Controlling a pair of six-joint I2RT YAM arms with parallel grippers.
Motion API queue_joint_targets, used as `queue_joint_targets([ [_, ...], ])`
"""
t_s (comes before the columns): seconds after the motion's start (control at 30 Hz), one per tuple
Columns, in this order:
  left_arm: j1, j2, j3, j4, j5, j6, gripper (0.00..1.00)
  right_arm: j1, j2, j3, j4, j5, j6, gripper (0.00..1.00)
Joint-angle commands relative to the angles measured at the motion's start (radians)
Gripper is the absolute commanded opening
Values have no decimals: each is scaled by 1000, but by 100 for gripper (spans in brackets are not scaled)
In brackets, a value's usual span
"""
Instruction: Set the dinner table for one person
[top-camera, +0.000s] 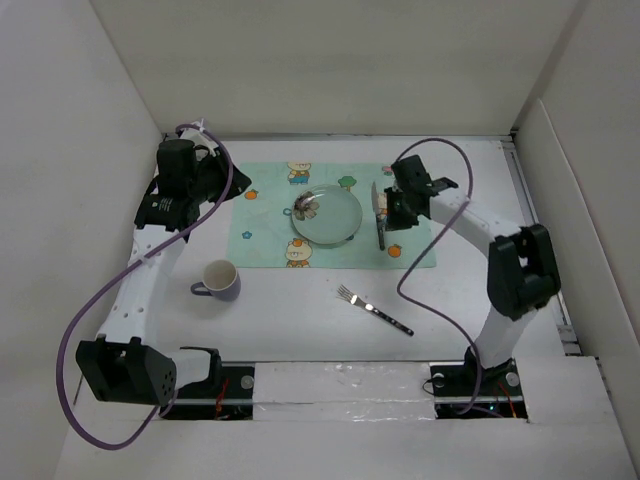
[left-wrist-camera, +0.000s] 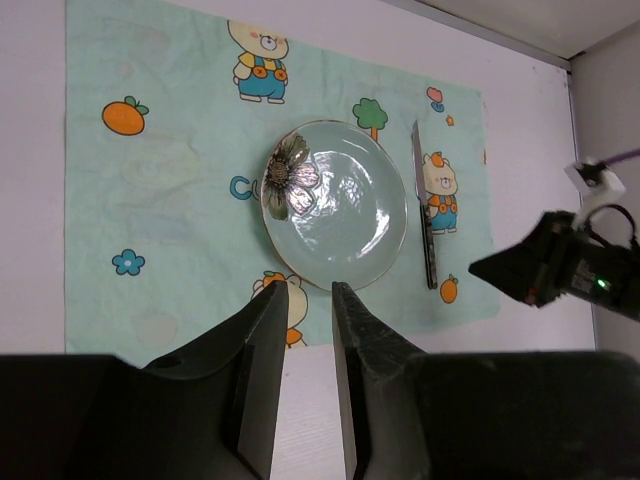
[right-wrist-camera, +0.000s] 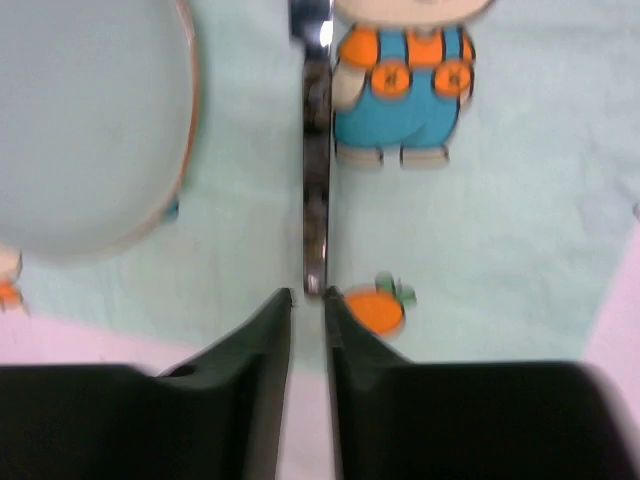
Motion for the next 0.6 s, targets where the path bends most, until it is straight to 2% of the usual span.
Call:
queue_joint_targets([
  [0.0,-3,-6,11,38,9,2,22,42,-246,-137,-11,-43,-6,14],
  [0.07,-3,-1,12,36,9,0,22,114,-335,-290,-17,-106,-3,0],
  [0.1,-3,-1,14,36,12,-2,22,148,-415,-339,-20,-123,18,0],
  [0.2,-3,5,21,50,29,-15,22,311,-504,-481,-78,-105,95,0],
  [0.33,-3,33,50,58,37,-23,22,446,-564,-553,-115,-81,190,58],
  [0.43,-3,46,78,52,24,-17,22,472,-525,-555,-123,-35,245,66],
  [0.57,-3,50,87,45,23,-14,22,481,-480,-518,-150,82,269,68],
])
